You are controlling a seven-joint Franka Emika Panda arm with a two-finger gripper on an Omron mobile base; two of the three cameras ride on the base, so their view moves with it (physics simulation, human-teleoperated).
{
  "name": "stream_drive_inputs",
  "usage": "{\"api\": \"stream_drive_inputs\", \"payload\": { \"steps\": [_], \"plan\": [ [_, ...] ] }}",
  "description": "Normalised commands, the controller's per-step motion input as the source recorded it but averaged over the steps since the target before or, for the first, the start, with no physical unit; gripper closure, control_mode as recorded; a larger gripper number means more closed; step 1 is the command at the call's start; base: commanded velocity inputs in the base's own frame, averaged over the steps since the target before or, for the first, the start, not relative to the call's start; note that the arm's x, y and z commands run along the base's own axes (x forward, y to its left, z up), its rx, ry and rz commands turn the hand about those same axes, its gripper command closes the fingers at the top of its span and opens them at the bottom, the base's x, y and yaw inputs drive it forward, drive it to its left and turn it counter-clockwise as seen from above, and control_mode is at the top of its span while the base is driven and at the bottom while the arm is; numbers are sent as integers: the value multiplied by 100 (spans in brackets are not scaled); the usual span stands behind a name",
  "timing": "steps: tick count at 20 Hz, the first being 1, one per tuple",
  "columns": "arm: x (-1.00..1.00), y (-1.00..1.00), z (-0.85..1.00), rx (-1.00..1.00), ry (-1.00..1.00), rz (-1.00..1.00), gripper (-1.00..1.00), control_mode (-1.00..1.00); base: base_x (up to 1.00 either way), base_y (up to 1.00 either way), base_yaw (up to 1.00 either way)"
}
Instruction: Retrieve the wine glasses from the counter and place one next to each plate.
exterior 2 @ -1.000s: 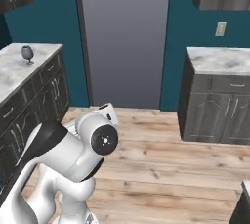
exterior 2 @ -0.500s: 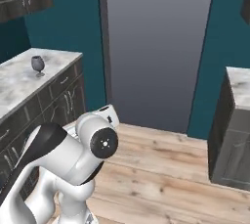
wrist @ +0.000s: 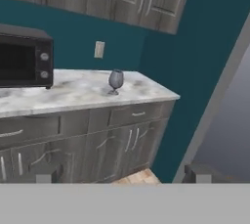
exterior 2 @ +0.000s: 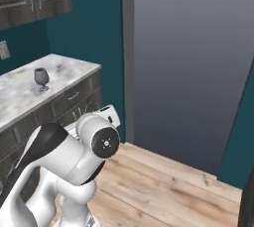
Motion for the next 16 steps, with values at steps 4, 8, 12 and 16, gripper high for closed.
{"api": "stream_drive_inputs", "payload": {
  "steps": [4,8,12,16],
  "plan": [
    [0,0,0,0,0,0,-100,100,100,-76,15],
    [0,0,0,0,0,0,-100,100,100,-5,21],
    [0,0,0,0,0,0,-100,100,91,33,15],
    [0,0,0,0,0,0,-100,100,76,13,19]
  ]
}}
